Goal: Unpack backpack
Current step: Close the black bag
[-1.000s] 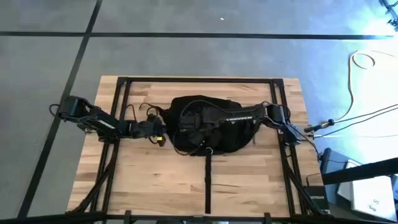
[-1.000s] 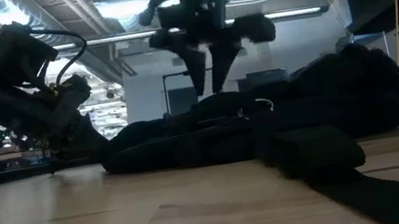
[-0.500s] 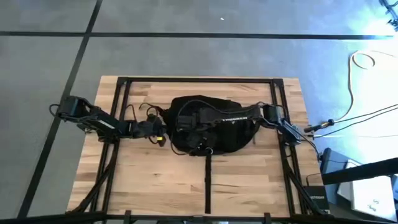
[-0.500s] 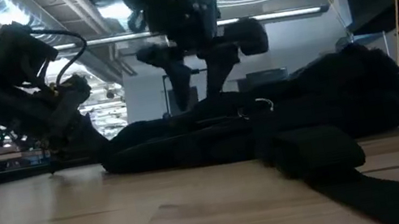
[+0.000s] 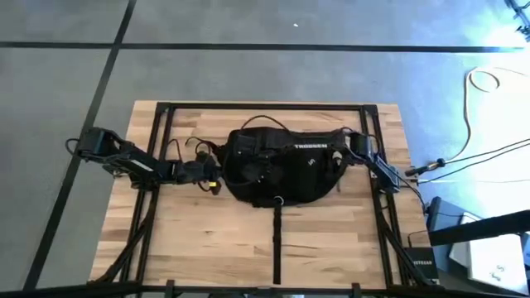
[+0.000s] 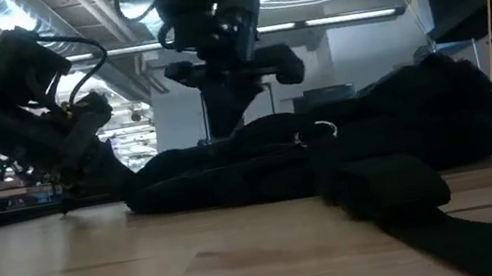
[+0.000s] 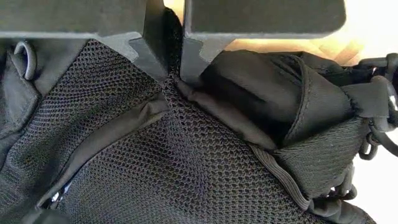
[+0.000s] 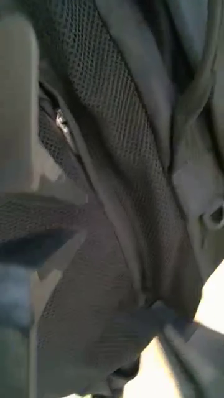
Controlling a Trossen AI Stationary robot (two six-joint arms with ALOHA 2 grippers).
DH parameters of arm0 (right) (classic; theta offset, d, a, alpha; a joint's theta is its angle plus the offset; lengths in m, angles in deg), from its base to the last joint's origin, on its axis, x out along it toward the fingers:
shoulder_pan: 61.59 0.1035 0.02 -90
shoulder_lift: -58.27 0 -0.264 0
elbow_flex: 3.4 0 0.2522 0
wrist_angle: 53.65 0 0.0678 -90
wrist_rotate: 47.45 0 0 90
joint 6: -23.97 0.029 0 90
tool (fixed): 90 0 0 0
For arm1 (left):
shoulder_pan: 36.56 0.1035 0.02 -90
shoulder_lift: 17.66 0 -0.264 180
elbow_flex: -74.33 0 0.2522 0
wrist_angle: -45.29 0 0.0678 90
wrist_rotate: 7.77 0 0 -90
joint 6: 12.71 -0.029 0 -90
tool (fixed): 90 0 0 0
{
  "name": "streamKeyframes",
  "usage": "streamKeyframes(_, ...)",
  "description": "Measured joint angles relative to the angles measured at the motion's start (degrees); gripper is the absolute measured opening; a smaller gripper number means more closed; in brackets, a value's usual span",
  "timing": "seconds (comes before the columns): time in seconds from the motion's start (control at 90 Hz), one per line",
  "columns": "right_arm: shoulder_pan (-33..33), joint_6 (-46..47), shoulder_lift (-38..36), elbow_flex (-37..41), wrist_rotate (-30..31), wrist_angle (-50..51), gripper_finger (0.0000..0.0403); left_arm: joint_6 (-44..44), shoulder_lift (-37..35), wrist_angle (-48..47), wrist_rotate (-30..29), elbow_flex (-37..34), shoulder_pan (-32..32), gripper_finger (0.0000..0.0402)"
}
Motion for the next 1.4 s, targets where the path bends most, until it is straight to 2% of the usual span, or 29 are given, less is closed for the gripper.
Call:
streamKeyframes(0.078,0.0,-0.8,0.5,0.0,-0.3,-0.1,0.001,-0.2,0.0,-0.1,0.0,0.0,0.0,0.0)
streamKeyframes(0.3,0.0,-2.3,1.9,2.6,0.4,-3.5,0.0002,-1.0,0.0,-0.2,0.0,0.0,0.0,0.0)
streamKeyframes(0.556,1.6,-1.9,2.3,3.3,-0.6,-1.3,0.0,-1.3,0.0,-0.3,0.0,0.1,0.0,0.0)
streamKeyframes(0.767,2.0,2.3,2.3,3.3,-3.4,2.4,0.0,-1.3,0.0,-0.1,0.2,0.1,0.0,0.0)
streamKeyframes(1.4,2.2,6.4,2.3,3.2,-3.5,6.9,0.0,-1.1,0.0,0.2,0.5,0.2,0.0,0.0)
